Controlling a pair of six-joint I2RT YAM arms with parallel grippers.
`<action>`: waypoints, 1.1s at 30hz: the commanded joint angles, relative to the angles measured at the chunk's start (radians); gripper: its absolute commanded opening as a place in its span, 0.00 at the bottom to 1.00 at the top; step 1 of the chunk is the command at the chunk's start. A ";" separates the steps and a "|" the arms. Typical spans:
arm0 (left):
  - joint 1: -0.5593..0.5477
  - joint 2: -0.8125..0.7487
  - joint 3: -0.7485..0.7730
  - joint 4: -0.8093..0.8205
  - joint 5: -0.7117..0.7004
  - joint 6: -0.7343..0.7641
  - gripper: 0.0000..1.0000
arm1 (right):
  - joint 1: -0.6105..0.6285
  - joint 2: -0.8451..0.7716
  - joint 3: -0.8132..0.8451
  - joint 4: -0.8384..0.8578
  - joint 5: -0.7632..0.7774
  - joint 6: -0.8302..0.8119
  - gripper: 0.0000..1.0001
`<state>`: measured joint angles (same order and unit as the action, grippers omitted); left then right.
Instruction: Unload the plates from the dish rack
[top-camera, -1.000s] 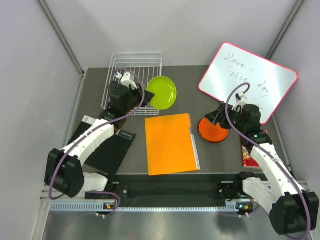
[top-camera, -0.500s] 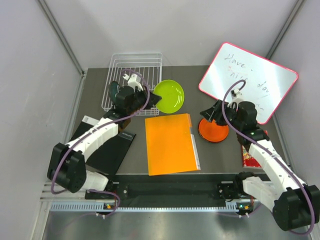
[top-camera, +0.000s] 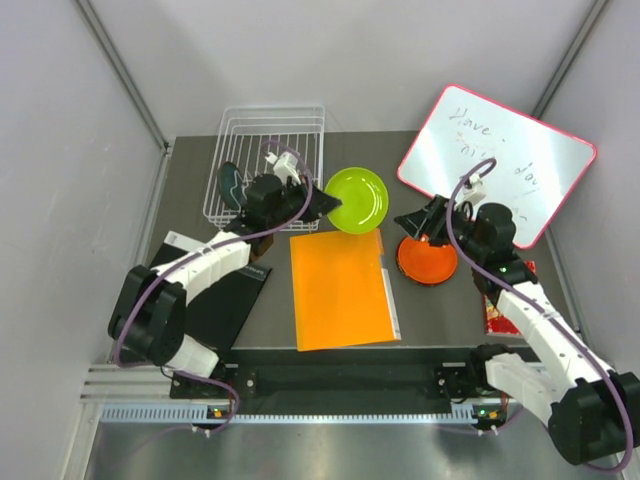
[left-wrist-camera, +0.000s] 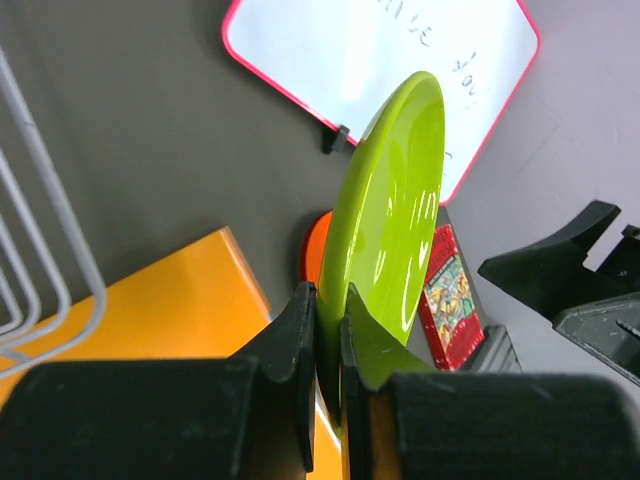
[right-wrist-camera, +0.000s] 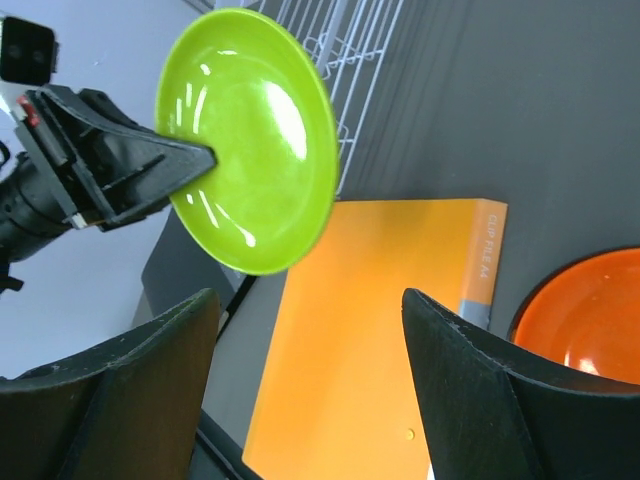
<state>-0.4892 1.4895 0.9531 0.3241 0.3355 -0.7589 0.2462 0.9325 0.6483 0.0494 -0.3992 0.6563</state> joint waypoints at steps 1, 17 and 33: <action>-0.054 0.029 0.030 0.131 0.042 -0.045 0.00 | 0.024 0.025 -0.015 0.138 -0.023 0.031 0.74; -0.146 0.049 0.042 0.184 0.063 -0.071 0.00 | 0.031 0.120 -0.062 0.196 0.022 0.029 0.21; -0.143 -0.098 0.091 -0.181 -0.456 0.334 0.78 | -0.143 -0.028 -0.027 -0.278 0.310 -0.112 0.00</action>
<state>-0.6369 1.4914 0.9634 0.2665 0.1627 -0.6258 0.1707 0.9100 0.5907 -0.1070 -0.1646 0.6144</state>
